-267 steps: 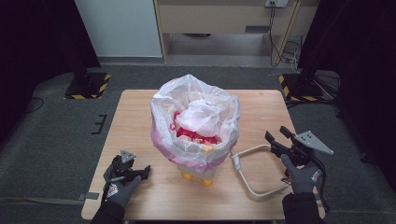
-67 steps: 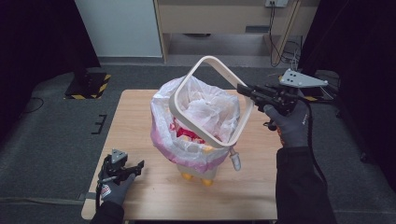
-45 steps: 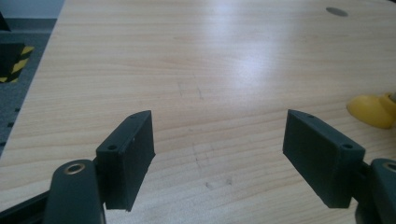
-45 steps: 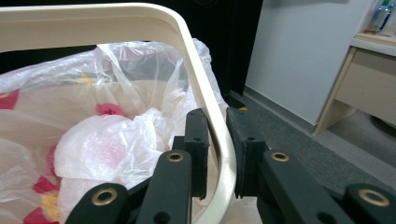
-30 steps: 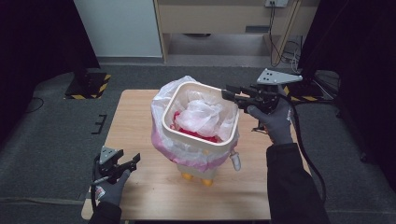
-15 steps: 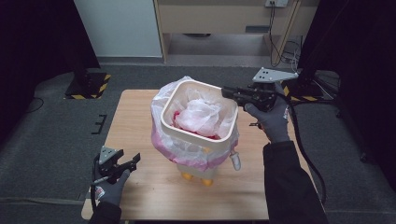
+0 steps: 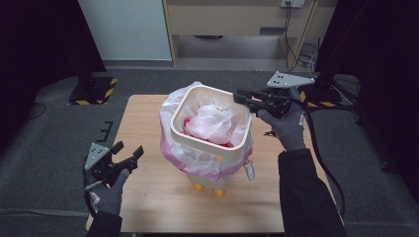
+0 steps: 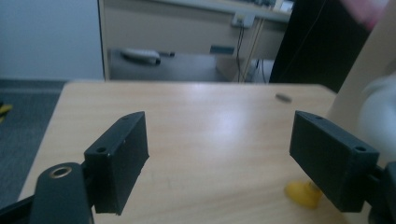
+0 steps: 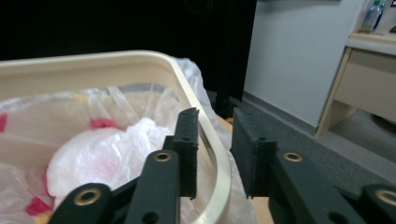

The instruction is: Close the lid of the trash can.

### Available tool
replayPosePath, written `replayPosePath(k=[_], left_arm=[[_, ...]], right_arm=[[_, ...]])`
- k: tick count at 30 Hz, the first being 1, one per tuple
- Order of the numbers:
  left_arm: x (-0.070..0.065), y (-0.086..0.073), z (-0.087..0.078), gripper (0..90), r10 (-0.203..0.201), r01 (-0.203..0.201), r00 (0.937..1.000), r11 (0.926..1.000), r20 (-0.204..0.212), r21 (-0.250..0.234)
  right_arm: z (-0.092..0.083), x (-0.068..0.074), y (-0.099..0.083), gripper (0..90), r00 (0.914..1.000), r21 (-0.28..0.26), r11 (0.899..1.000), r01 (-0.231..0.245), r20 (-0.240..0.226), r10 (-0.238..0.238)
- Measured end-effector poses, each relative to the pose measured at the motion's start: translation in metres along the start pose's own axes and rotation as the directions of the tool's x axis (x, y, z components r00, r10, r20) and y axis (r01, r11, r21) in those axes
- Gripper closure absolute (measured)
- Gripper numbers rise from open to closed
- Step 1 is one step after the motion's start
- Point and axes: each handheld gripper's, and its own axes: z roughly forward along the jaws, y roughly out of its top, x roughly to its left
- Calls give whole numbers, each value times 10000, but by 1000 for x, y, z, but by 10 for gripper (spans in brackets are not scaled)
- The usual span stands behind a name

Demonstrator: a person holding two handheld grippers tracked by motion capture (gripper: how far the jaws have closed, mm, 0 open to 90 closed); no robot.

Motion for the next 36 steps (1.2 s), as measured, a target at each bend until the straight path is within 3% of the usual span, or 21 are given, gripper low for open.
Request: replayPosePath(k=[3,9,19,24,27,30,35,36], left_arm=[[-9,21,-6,172,122,-113,9998,9985,161,-544],[-30,57,-15,162,485,-422,9980,9891,417,-1411],[-74,100,-5,157,918,-644,9887,9740,1185,-2172],[-102,113,3,156,1188,-843,9807,9734,1550,-2130],[-114,115,13,153,1253,-972,9790,9804,1610,-1716],[-119,112,23,152,1329,-1125,9778,9852,1617,-1295],[-118,108,28,148,1038,-849,9792,9900,1746,-1123],[-117,109,30,153,1233,-1002,9756,9863,1818,-1308]], right_arm=[[-6,0,1,679,9998,-352,9993,-135,-144,130],[-13,1,-5,729,9999,-244,9996,-102,-33,101],[-10,2,-7,770,9997,-380,9992,-154,162,160],[-8,4,-6,761,9997,-279,9996,-39,259,46],[-8,5,-6,764,9996,-251,9997,27,287,-20],[-10,6,-5,774,9994,-171,9998,129,311,-123],[-13,6,-4,786,9994,-98,9997,225,267,-222],[-13,6,-4,787,9994,-82,9997,222,280,-219]])
